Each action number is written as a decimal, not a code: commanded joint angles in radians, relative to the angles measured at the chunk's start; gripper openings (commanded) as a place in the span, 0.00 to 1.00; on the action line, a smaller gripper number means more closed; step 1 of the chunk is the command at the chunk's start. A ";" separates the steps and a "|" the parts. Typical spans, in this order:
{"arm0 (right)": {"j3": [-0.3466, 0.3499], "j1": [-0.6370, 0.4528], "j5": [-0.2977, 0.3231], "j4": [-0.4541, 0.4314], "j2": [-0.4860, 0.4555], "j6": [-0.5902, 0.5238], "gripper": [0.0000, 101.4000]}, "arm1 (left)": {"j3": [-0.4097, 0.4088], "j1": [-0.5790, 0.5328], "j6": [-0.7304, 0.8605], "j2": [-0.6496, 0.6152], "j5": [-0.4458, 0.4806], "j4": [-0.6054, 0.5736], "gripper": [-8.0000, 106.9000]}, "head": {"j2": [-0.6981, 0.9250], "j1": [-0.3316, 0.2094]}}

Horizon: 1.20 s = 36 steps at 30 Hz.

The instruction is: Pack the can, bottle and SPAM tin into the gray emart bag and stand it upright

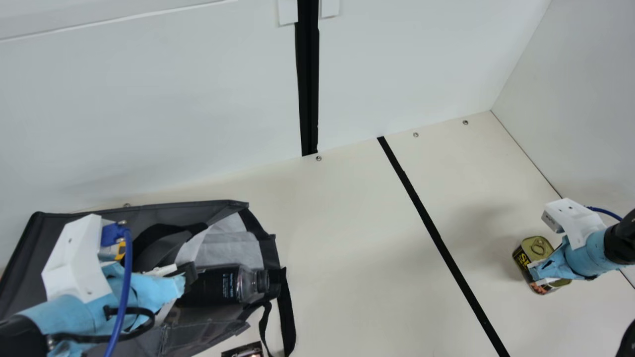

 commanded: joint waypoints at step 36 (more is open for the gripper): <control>0.077 0.127 0.101 0.094 -0.296 -0.165 0.00 | 0.000 0.000 0.000 0.000 0.000 0.000 0.00 | -0.001 -0.024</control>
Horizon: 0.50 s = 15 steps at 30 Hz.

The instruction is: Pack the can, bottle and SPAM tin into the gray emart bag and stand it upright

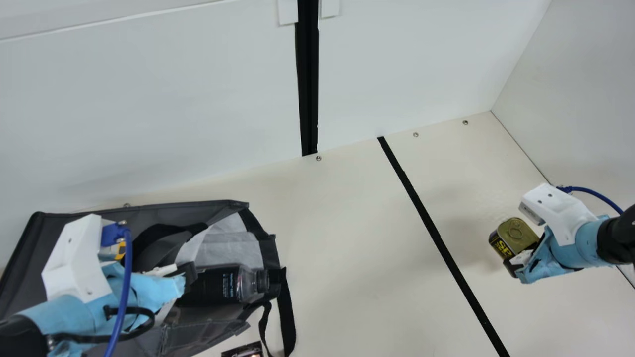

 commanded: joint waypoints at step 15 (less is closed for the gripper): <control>0.056 0.126 0.048 0.011 -0.127 -0.020 0.00 | 0.000 0.000 0.000 0.000 0.000 0.000 0.00 | -0.002 -0.023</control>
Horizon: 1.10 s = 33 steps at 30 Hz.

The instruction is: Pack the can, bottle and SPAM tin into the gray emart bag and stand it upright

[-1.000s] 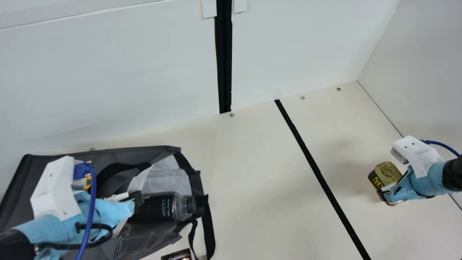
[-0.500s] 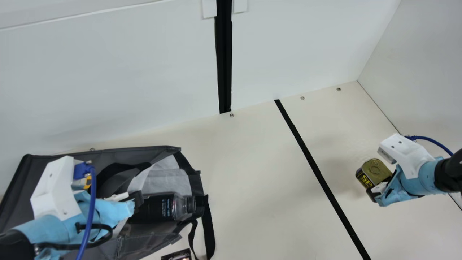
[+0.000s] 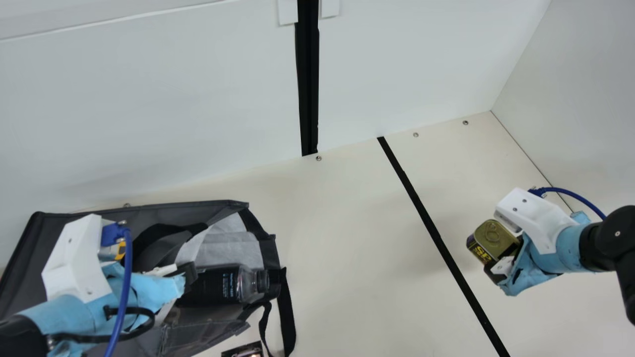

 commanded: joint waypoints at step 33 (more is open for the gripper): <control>0.112 0.328 0.194 0.015 -0.268 -0.062 0.00 | 0.000 0.000 0.000 0.000 0.000 0.000 0.00 | -0.001 -0.023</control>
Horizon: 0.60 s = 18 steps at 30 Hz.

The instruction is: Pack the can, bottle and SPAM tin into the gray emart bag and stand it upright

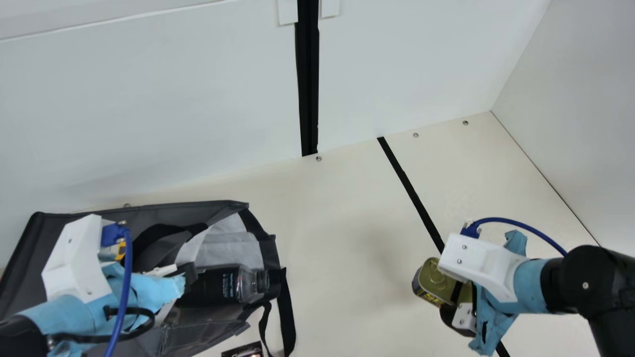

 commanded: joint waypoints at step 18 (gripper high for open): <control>0.052 0.311 0.015 -0.009 -0.083 0.130 0.00 | 0.000 0.000 0.000 0.000 0.000 0.000 0.00 | -0.001 -0.024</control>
